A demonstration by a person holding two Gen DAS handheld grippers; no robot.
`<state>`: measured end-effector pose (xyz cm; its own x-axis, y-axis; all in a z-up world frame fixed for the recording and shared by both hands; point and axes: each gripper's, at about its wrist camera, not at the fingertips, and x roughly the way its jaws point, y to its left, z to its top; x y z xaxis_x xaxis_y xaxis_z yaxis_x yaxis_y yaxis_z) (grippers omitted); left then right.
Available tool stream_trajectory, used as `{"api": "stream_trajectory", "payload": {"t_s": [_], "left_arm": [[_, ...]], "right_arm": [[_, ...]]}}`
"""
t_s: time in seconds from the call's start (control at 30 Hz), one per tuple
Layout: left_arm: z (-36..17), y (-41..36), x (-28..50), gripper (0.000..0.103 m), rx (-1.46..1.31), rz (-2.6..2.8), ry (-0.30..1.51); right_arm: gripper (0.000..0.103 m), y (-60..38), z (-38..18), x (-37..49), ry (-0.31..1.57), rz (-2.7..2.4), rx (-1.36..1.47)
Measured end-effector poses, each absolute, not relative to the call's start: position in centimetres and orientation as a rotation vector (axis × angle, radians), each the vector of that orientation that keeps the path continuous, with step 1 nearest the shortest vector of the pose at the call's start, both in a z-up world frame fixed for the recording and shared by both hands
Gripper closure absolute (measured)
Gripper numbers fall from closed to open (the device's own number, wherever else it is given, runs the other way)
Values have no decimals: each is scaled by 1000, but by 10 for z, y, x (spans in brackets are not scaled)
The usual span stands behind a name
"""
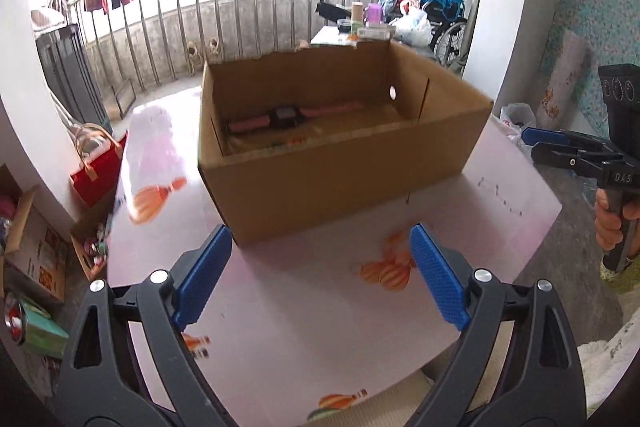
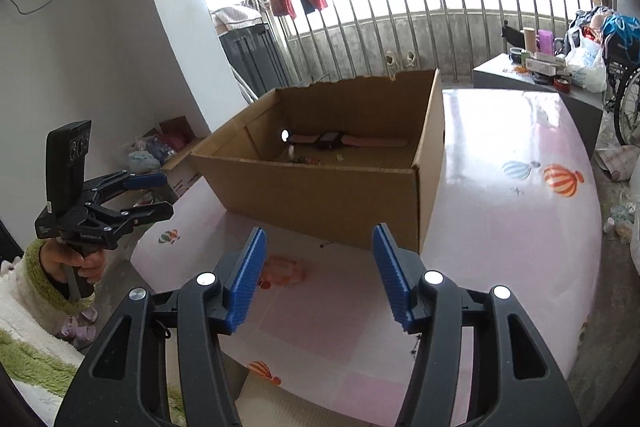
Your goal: Organize jewelry
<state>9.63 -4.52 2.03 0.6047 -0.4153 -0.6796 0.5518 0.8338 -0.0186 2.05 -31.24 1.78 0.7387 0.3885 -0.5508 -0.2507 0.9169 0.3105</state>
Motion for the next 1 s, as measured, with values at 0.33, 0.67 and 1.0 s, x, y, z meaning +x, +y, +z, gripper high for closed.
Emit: {"api": "stream_trajectory", "payload": {"t_s": [0.33,0.67,1.0], "left_arm": [[-32,-72,81,16,308,-531,699],[-50,-93,80,27,384,-578,671],[-57,-99,79,64,396,-623,702]], "right_arm": [[52,-273,-28,44,739,304,177],[55,-258,-47,60,792,302,161],[55,-259,-53,62,805,302,179]]}}
